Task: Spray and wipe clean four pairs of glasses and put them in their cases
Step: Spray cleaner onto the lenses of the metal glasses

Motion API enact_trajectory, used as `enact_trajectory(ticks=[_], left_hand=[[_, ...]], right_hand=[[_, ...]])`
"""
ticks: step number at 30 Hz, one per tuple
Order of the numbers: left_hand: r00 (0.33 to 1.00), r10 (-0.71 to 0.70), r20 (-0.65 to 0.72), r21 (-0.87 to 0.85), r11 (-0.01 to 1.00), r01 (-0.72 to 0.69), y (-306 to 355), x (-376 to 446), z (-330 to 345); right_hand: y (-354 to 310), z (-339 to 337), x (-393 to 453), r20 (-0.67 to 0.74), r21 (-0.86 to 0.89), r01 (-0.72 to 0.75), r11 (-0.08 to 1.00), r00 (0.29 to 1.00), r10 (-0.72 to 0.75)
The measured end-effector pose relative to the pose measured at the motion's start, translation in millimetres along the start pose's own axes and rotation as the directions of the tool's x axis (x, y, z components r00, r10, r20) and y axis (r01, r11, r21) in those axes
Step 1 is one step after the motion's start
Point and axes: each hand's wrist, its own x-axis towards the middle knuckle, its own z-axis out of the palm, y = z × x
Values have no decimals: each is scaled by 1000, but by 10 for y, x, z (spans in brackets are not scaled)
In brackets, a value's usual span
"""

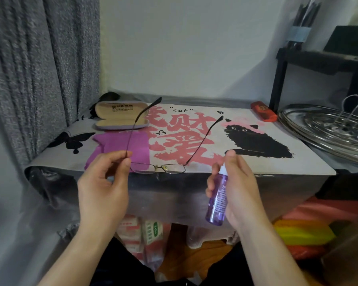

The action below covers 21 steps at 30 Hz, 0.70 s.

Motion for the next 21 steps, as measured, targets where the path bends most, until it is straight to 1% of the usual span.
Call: enact_trajectory(ticks=[4,6,8,10,11,12,14,16,19,21], left_hand=[[1000,-11,8,1,1000,11,4,-9,-3],[1000,-14,11,13,1000,14,4,0,-11],[1000,-12,9,27,1000,12,6,1,-16],[1000,1,8,40,999,-2,15,-8,-14],[1000,11,7,45,999,-11,19,-12,-12],[1000,22,6,49,999,-22,18,-15,-12],[999,45,-1,54,998,-45,11,-22,-16],[998,64,-8,55,996,-63,4,-27,-24],[996,91,-8,62,994,-91,10,-37,-29],[994,113,-7,60,992,-112,25,-41,-27]], right_hand=[[-10,18,43,-34,-84,-17,996,999,14],[-28,-1,37,-47,-131,22,991,998,-29],[-34,-19,3,-26,-179,86,980,995,-92],[-50,-32,-65,56,-176,169,970,985,-161],[-64,-33,-105,123,-123,190,974,977,-175],[-73,-35,-145,207,-30,174,984,964,-164],[-78,-45,-211,403,192,29,981,909,-105],[-24,-65,-247,567,323,-145,935,821,-68],[96,-48,-283,689,391,-329,860,724,-36],[149,-17,-303,731,389,-397,831,682,-16]])
